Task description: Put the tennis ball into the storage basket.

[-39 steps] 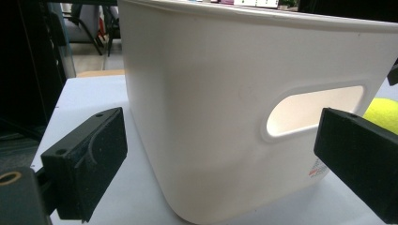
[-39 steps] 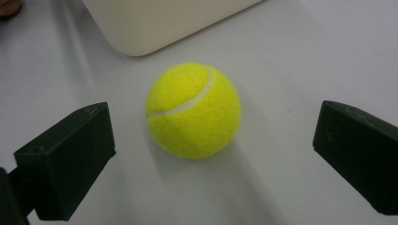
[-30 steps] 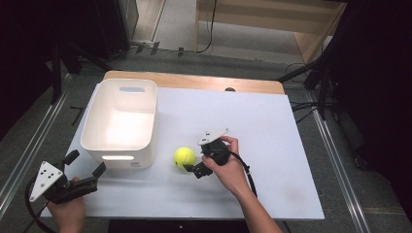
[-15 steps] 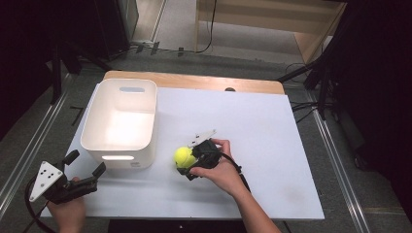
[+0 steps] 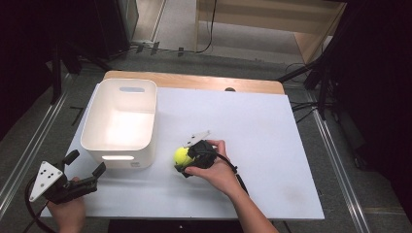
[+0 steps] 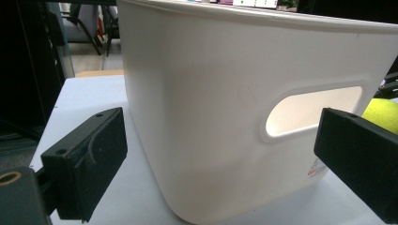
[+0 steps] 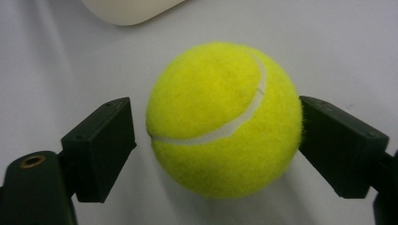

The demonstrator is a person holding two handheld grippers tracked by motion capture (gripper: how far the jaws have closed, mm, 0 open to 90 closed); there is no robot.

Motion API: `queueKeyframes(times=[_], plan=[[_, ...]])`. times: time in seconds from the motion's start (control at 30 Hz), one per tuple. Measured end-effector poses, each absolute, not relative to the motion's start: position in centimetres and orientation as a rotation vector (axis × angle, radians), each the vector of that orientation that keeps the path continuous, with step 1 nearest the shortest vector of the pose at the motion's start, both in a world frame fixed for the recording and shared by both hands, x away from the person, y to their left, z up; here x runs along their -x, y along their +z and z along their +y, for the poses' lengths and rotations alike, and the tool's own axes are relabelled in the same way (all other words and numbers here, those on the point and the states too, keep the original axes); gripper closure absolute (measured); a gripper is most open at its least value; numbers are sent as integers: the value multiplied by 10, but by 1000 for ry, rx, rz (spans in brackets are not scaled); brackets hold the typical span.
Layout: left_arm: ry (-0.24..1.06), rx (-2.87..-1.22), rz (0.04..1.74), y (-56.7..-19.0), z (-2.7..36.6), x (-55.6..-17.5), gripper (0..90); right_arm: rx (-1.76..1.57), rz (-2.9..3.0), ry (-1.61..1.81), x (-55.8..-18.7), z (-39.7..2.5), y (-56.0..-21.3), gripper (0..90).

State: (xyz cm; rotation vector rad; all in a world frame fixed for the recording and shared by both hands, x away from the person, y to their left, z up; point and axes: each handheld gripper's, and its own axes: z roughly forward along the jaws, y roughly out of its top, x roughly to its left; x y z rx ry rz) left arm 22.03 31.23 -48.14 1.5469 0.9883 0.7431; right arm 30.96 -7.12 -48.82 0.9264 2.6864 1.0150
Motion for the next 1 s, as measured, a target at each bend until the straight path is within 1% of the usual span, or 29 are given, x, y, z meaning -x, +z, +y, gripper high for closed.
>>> queueKeyframes(times=[0.1,0.33,0.6,1.0], plan=[[742,-1546,987,-481,313,-220,29,-929,2687,1017,-311,-70,-489,131],[742,-1547,988,-481,313,-220,28,-925,2663,1003,-311,-68,-490,223],[740,-1543,987,-482,313,-221,29,-929,2674,1016,-314,-69,-490,236],[743,-1547,990,-481,312,-220,29,-913,2698,1045,-315,-76,-479,238]])
